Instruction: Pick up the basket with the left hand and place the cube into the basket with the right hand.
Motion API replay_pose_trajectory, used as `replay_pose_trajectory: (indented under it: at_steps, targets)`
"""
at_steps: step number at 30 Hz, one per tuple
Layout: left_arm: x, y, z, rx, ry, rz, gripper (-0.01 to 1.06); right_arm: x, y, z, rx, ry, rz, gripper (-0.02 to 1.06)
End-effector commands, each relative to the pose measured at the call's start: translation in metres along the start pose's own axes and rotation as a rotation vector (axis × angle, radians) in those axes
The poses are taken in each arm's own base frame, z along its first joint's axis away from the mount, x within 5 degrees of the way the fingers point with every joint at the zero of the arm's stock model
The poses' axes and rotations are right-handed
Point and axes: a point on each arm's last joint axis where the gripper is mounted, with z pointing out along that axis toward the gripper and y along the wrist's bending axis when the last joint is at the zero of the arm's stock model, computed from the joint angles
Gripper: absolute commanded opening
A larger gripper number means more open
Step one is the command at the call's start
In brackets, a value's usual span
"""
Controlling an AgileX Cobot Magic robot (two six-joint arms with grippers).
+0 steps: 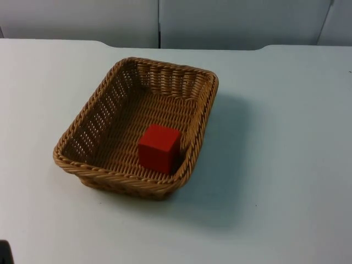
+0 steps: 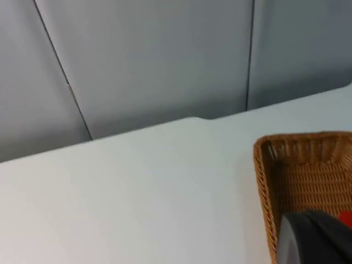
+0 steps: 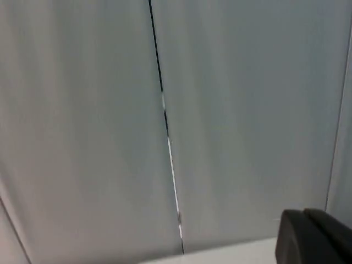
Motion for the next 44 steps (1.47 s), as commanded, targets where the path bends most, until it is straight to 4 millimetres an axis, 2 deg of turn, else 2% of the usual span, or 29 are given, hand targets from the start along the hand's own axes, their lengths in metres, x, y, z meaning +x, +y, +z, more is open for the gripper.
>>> replay_pose_trajectory:
  at_steps: [1,3,4,5,8,9,10,12,13,14,15,16,19,21,32,36,39,44]
  targets:
    - [0.014,-0.004,-0.001,0.028,0.004,-0.021,0.0,0.029,0.0,0.004,-0.003,0.092,-0.006,0.0]
    - [0.03,-0.008,0.0,0.055,0.05,-0.017,0.0,0.078,-0.002,0.0,-0.031,0.18,-0.011,0.0]
    - [0.04,-0.011,0.001,0.071,0.06,-0.028,0.0,0.11,-0.002,-0.001,-0.066,0.206,-0.008,0.0]
    - [0.04,-0.011,0.001,0.071,0.06,-0.028,0.0,0.11,-0.002,-0.001,-0.066,0.206,-0.008,0.0]
    - [0.062,-0.016,0.004,0.108,0.115,-0.029,0.0,0.182,0.002,-0.005,-0.184,0.26,-0.039,0.0]
    - [0.069,-0.017,0.006,0.111,0.127,-0.032,0.0,0.198,0.003,-0.006,-0.219,0.262,-0.05,0.0]
    - [0.069,-0.017,0.006,0.111,0.127,-0.032,0.0,0.198,0.003,-0.006,-0.219,0.262,-0.05,0.0]
    - [0.081,-0.019,0.008,0.112,0.141,-0.034,0.0,0.232,0.002,-0.011,-0.251,0.264,-0.057,0.0]
    - [0.088,-0.02,0.008,0.113,0.148,-0.035,0.0,0.243,-0.001,-0.013,-0.244,0.26,-0.062,0.0]
    - [0.088,-0.02,0.008,0.113,0.148,-0.035,0.0,0.243,-0.001,-0.013,-0.244,0.26,-0.062,0.0]
    - [0.093,-0.02,0.008,0.114,0.154,-0.035,0.0,0.259,-0.004,-0.019,-0.238,0.244,-0.064,0.0]
    - [0.099,-0.021,0.007,0.114,0.151,-0.035,0.0,0.266,-0.007,-0.024,-0.236,0.22,-0.064,0.0]
    - [0.106,-0.022,0.003,0.105,0.136,-0.027,0.0,0.273,-0.01,-0.031,-0.228,0.191,-0.068,0.0]
    - [0.112,-0.023,-0.001,0.103,0.128,-0.022,0.0,0.278,-0.01,-0.031,-0.224,0.237,-0.075,0.0]
    - [0.133,-0.021,-0.036,0.066,0.041,0.061,0.0,0.306,-0.008,-0.01,-0.225,0.335,-0.14,0.0]
    - [0.144,-0.02,-0.05,0.037,0.001,0.041,0.0,0.306,-0.008,-0.01,-0.225,0.335,-0.14,0.0]
    - [0.147,-0.018,-0.05,0.011,0.038,0.047,0.0,0.306,-0.008,-0.01,-0.225,0.336,-0.138,0.0]
    - [0.155,-0.018,-0.038,0.015,0.063,-0.006,0.0,0.306,-0.008,-0.01,-0.225,0.336,-0.138,0.0]
